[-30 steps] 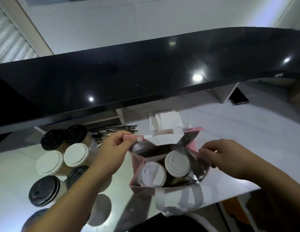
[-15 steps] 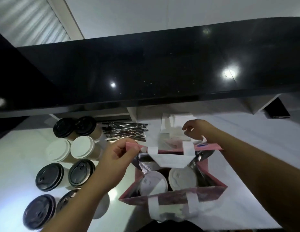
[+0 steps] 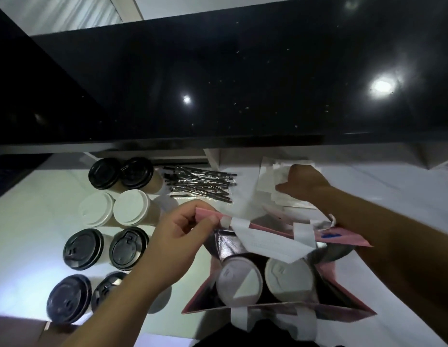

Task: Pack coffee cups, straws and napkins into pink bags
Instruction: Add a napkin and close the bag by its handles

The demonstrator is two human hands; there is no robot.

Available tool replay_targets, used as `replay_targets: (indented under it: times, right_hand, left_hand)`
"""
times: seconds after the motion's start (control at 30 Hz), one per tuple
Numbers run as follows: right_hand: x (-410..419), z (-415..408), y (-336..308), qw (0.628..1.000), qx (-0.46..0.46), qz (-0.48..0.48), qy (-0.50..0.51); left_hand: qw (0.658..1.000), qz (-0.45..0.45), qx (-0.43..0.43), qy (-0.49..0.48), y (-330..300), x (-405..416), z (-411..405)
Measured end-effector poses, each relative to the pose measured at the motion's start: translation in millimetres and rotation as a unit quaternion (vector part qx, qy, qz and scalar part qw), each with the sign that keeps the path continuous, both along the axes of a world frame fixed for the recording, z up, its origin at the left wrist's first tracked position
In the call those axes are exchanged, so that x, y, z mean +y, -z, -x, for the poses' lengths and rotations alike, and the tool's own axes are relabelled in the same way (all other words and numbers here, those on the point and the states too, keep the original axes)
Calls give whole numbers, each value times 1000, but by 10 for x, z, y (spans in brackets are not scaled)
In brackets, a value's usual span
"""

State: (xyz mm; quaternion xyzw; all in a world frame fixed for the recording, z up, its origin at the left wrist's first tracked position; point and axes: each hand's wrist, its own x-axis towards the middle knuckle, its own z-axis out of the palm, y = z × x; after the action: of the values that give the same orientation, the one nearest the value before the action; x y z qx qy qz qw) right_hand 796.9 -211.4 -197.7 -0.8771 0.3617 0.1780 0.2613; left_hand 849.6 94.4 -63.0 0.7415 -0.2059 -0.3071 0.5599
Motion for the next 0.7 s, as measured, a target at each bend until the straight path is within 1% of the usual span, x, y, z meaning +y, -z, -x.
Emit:
replay_targets:
  times: [0.1, 0.3, 0.47, 0.57, 0.63, 0.7]
  right_hand:
    - [-56, 64, 52, 1000, -23, -15, 3]
    - [-146, 288, 58, 991, -94, -68, 73]
    - [-132, 422, 10, 971, -160, -108, 138]
    - [-112, 526, -81, 951, -208, -122, 195]
    - [-93, 612, -178, 938, -246, -128, 210]
    - [-71, 698, -310, 932, -276, -113, 206]
  left_hand:
    - [1000, 0, 6, -4, 11, 0, -9]
    - [1000, 8, 22, -14, 29, -3, -11]
    - [1000, 15, 21, -5, 20, -11, -27]
    - [1000, 11, 21, -10, 26, -1, -51]
    - [1000, 8, 22, -3, 29, 9, -64]
    - [1000, 5, 16, 3, 18, 10, -66]
